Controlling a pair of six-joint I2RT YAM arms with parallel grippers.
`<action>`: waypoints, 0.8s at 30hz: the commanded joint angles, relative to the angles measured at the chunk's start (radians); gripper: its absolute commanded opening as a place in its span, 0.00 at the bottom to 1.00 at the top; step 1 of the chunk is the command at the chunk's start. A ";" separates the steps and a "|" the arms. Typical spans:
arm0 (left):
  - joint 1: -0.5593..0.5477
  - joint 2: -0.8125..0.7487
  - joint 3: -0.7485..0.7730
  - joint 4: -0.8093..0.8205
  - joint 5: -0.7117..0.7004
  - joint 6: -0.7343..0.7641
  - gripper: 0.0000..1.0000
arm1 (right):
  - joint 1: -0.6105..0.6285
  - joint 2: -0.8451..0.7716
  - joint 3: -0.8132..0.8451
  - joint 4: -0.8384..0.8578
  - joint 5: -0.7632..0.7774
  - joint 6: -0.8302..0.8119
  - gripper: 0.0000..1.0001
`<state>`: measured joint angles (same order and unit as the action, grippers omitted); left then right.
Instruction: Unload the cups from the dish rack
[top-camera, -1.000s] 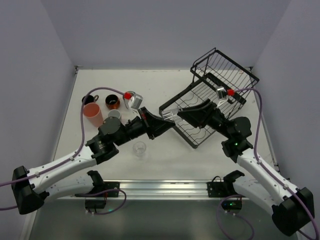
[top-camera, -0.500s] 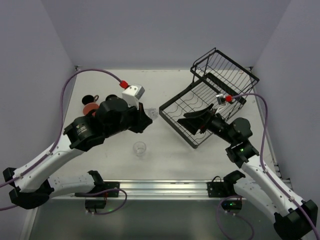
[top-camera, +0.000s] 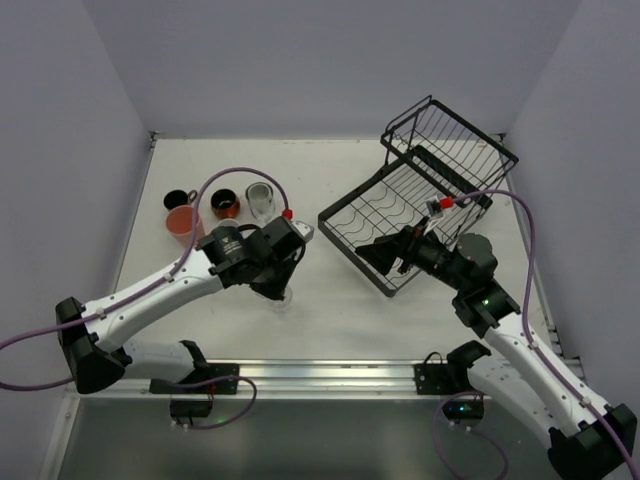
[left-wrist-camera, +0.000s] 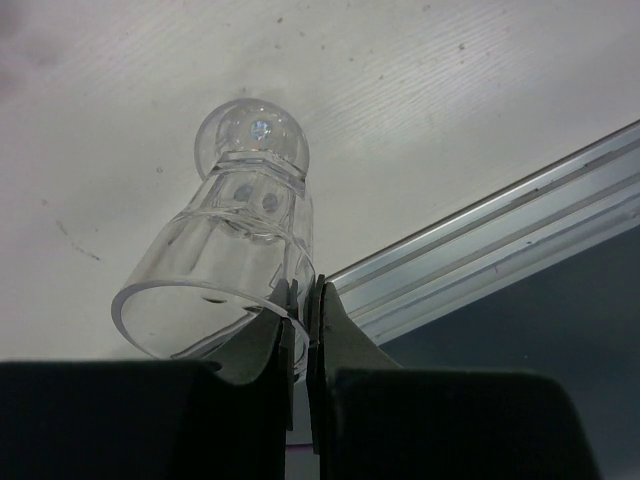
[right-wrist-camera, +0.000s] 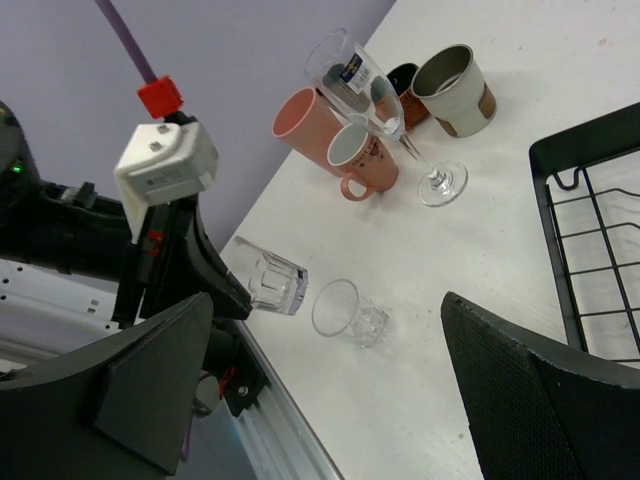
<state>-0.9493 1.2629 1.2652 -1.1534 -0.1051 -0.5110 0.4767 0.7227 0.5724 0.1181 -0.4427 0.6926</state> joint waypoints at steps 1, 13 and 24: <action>0.001 0.016 -0.033 0.020 0.008 0.039 0.00 | -0.001 -0.016 0.021 -0.008 0.015 -0.030 0.99; 0.001 0.110 -0.063 0.087 -0.013 0.098 0.00 | -0.001 -0.014 0.006 0.006 -0.002 -0.030 0.99; 0.001 0.173 -0.067 0.084 -0.056 0.129 0.00 | -0.001 -0.006 -0.003 0.015 -0.001 -0.033 0.99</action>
<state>-0.9493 1.4300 1.1927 -1.0809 -0.1307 -0.4217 0.4767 0.7177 0.5713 0.1181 -0.4397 0.6777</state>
